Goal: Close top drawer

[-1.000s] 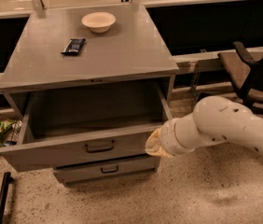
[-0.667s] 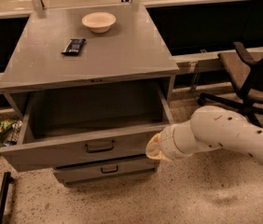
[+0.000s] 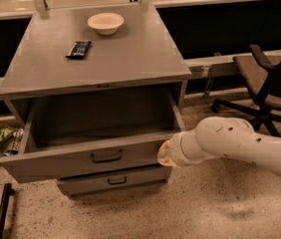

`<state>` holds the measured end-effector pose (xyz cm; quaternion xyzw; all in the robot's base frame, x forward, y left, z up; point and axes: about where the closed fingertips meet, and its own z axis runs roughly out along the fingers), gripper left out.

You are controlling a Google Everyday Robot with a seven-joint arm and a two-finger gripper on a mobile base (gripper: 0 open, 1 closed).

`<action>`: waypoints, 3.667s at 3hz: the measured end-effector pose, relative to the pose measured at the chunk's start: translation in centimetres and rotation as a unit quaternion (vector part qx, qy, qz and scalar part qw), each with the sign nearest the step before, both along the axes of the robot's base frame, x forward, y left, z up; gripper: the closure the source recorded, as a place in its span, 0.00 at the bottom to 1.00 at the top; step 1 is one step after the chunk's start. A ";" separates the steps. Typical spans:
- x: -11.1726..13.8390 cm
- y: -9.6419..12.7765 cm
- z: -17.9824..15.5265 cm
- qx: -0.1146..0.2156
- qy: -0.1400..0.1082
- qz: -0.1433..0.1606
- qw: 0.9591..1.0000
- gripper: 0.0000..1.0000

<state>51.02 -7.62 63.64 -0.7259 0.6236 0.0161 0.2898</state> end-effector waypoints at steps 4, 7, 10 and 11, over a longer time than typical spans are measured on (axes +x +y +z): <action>8.7 -4.2 -1.8 -0.053 -0.060 0.006 0.997 1.00; 13.4 -3.5 -1.2 -0.053 -0.099 0.007 0.994 1.00; 16.1 -3.8 0.3 -0.065 -0.139 -0.020 0.988 1.00; 16.2 -3.6 0.3 -0.057 -0.140 -0.022 0.988 1.00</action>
Offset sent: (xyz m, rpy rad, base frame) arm 0.0662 -0.0394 -0.0052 -0.0895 -0.1262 0.0157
